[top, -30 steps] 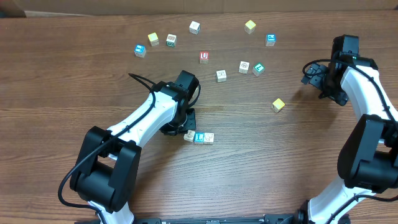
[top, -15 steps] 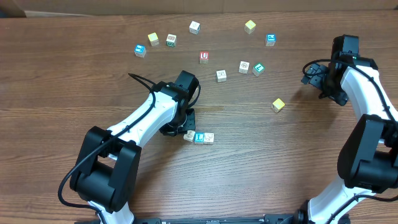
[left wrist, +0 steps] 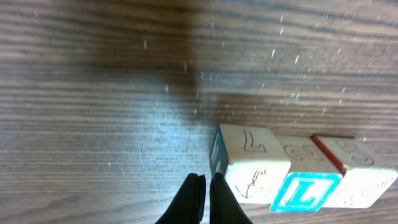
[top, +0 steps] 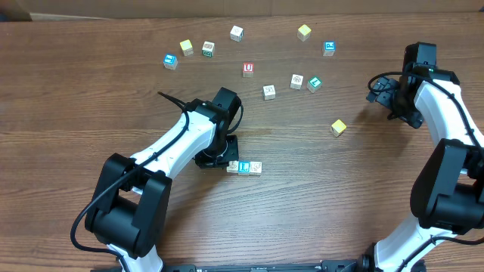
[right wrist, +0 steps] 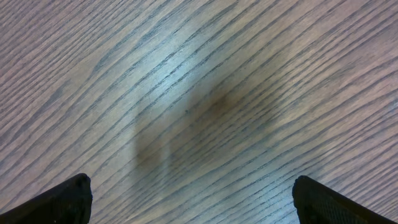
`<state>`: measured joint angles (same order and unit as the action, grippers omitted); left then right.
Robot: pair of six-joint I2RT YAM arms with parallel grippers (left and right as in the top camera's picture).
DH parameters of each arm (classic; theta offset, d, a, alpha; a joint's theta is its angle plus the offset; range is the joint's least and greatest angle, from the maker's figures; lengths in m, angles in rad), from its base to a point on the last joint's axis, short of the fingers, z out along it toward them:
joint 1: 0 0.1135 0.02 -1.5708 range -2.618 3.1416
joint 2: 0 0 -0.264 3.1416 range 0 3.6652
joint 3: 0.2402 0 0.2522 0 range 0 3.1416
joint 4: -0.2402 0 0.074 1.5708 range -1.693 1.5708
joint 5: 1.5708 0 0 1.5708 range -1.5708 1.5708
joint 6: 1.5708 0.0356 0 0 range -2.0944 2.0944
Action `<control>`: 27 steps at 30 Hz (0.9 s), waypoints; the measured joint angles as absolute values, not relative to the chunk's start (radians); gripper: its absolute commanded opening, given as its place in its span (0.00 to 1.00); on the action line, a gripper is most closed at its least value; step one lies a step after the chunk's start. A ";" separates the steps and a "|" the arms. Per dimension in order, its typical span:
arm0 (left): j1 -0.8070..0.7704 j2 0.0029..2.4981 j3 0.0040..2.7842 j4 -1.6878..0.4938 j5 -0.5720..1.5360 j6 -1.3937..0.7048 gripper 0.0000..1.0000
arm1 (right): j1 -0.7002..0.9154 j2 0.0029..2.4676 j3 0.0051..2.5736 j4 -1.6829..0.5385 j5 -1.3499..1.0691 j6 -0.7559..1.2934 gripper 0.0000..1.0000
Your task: Form a horizontal line
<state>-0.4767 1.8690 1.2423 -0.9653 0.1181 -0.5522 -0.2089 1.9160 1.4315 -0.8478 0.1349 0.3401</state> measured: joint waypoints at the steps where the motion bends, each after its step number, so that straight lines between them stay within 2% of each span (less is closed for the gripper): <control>1: -0.477 1.869 1.242 -0.969 0.120 -0.552 0.04 | -0.209 1.916 1.431 -0.848 0.135 0.340 1.00; 13: -0.456 1.869 1.242 -0.965 0.051 -0.551 0.05 | -0.209 1.916 1.431 -0.847 0.135 0.340 1.00; 22: -0.434 1.869 1.244 -0.756 0.053 -0.551 0.04 | -0.209 1.916 1.431 -0.848 0.135 0.340 1.00; 27: -0.461 1.869 1.244 -0.709 0.065 -0.552 0.05 | -0.209 1.916 1.431 -0.849 0.135 0.340 1.00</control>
